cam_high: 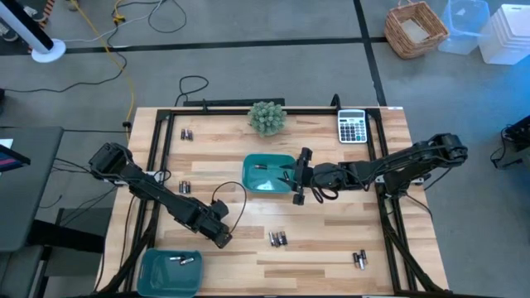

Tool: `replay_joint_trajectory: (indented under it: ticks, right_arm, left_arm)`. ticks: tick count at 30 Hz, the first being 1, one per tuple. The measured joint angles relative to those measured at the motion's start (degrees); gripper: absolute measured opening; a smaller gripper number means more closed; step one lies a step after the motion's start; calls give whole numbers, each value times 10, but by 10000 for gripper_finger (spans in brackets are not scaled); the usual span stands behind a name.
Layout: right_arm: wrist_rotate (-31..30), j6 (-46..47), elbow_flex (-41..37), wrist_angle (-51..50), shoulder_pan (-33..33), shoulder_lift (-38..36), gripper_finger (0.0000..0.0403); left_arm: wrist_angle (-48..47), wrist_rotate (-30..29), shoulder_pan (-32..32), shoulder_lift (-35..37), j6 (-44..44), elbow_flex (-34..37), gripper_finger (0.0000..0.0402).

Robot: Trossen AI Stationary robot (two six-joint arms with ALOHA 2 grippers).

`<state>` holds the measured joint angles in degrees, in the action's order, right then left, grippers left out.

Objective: Sort batteries
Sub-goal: Put the silver battery into the blue bin

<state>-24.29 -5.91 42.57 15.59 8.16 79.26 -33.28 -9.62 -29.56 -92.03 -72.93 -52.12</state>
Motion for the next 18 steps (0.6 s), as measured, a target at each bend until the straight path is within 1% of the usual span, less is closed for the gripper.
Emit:
replay_joint_trajectory:
  ticks: [9,18]
  right_arm:
    - [0,0,0,0,0,0,193]
    - [0,-1,0,-1,0,0,193]
  left_arm:
    - [0,3,0,0,-4,0,164]
    - [11,19,0,-29,-6,0,164]
